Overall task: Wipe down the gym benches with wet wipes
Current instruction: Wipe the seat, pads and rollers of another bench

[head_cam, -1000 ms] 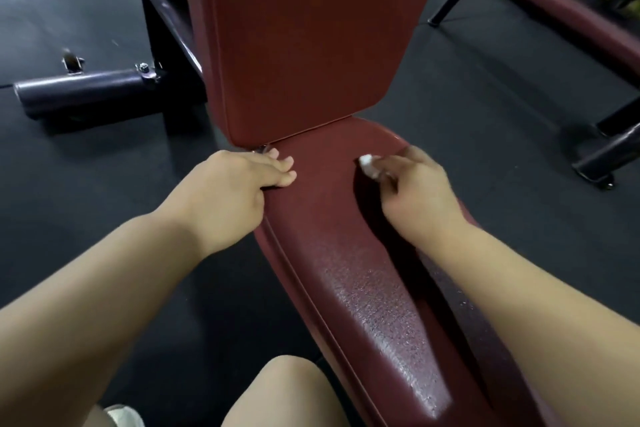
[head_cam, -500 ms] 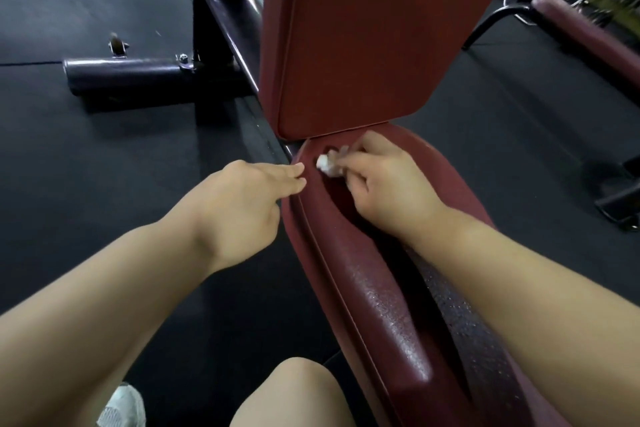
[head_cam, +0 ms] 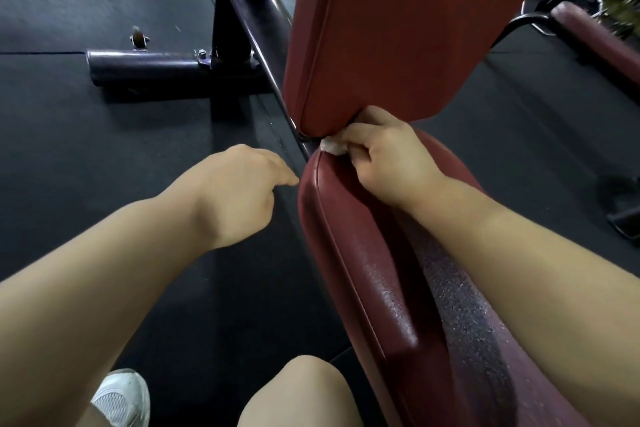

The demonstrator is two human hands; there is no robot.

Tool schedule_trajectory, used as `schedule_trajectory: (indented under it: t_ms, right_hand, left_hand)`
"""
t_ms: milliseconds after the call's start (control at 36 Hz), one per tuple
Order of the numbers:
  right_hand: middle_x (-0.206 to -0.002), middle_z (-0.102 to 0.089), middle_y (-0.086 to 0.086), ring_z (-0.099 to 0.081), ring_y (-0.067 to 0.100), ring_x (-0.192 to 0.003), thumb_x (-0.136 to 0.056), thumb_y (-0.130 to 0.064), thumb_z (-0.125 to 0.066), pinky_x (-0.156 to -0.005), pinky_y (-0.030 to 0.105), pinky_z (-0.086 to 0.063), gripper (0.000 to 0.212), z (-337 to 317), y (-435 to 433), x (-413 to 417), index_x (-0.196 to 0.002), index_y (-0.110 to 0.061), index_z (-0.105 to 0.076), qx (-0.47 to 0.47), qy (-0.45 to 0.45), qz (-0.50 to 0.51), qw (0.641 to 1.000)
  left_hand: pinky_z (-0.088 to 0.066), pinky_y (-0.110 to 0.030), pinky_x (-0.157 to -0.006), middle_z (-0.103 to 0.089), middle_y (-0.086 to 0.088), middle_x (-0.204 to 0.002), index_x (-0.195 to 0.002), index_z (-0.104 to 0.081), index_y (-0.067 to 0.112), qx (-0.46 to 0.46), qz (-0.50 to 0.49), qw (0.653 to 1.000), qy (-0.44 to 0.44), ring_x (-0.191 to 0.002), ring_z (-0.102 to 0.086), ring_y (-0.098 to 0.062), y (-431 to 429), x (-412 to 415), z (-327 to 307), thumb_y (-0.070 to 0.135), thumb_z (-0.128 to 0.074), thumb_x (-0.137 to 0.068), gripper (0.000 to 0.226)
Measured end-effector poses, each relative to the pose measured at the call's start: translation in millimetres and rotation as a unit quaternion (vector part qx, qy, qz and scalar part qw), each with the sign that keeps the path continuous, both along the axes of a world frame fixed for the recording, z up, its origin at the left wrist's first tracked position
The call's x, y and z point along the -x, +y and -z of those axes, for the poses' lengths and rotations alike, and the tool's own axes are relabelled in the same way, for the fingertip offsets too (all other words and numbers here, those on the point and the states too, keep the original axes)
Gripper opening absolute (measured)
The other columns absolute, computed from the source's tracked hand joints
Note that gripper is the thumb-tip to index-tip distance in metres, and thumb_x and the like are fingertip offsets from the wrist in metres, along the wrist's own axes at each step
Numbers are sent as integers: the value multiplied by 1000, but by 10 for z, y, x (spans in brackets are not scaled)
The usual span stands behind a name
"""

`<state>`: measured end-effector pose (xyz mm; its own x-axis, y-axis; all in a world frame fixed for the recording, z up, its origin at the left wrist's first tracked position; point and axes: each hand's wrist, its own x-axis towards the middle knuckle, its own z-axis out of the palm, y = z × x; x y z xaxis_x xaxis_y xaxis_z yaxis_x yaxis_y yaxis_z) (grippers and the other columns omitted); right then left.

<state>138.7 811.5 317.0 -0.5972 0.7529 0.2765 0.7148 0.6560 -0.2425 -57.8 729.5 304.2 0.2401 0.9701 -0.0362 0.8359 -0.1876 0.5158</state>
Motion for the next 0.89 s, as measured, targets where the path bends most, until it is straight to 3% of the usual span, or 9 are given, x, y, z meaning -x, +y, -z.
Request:
schedule_trajectory:
  t_ms: [139,222,333,444,556,611,667,778,889]
  right_hand:
    - [-94,-62,4,-61,17,-88,-87,-6,-59,-81,28,-48,23,-58,-361,-142,-101,-16,-74,54,-2,-58,997]
    - [-94,-61,3,-61,17,-90,-84,2,-60,-78,31,-51,27,-52,-643,-369,-105,-10,-73,80,-10,-117,990]
    - [-91,-63,2,-61,12,-87,-86,-6,-61,-76,26,-51,20,-18,-561,-450,-100,-12,-74,38,5,-99,994]
    - [-86,-63,5,-65,23,-79,-81,-6,-61,-75,30,-51,26,40,-123,-379,-96,-21,-76,-26,23,37,999]
    - [-79,-60,19,-61,39,-75,-88,-11,-61,-66,34,-48,15,41,279,-655,-85,-5,-74,-69,-16,209,975]
    - [-74,-54,19,-57,38,-76,-96,-21,-54,-61,31,-36,35,37,375,-863,-70,2,-60,-52,-49,305,950]
    - [-74,-57,21,-58,38,-76,-99,-28,-49,-62,34,-41,46,41,373,-962,-71,7,-58,-34,-42,349,935]
    - [-81,-61,13,-59,28,-76,-94,-19,-57,-71,27,-38,21,11,86,-723,-97,-8,-75,-25,-31,234,971]
    - [-79,-53,-7,-50,3,-70,-86,-5,-60,-68,2,-33,25,-55,-216,-649,-104,-16,-74,58,2,128,990]
  left_hand:
    - [-40,-24,-99,-48,19,-135,-127,-56,34,-8,-1,1000,-12,-122,-47,-8,30,-8,1,2,-40,-86,54]
    - [-41,-25,-99,-50,17,-133,-125,-56,36,-25,-1,1000,-16,-119,-49,-9,64,-6,27,6,-43,-89,49]
    - [-42,-28,-97,-56,15,-123,-123,-59,33,-50,6,999,-12,-111,-52,-9,84,-31,50,16,-44,-93,37]
    - [-44,-25,-91,-59,14,-113,-121,-61,31,-81,11,996,-31,-101,-54,-7,84,-123,81,21,-45,-95,32]
    - [-47,-28,-92,-63,6,-112,-120,-64,20,-140,25,989,-44,-104,-59,-16,79,-246,64,-3,-49,-87,44]
    - [-41,-25,-94,-64,3,-117,-120,-64,15,-179,36,982,-40,-110,-57,-21,92,-315,39,-10,-52,-83,47]
    - [-27,-18,-102,-55,8,-132,-128,-57,20,-159,34,986,-37,-128,-43,-13,82,-399,-4,-4,-48,-89,47]
    - [-6,-10,-105,-30,17,-150,-142,-37,31,-98,75,992,0,-140,-17,1,91,-542,42,7,-34,-97,51]
    - [-10,-14,-111,-31,16,-149,-140,-40,30,-83,69,994,28,-140,-18,1,121,-578,32,6,-35,-96,50]
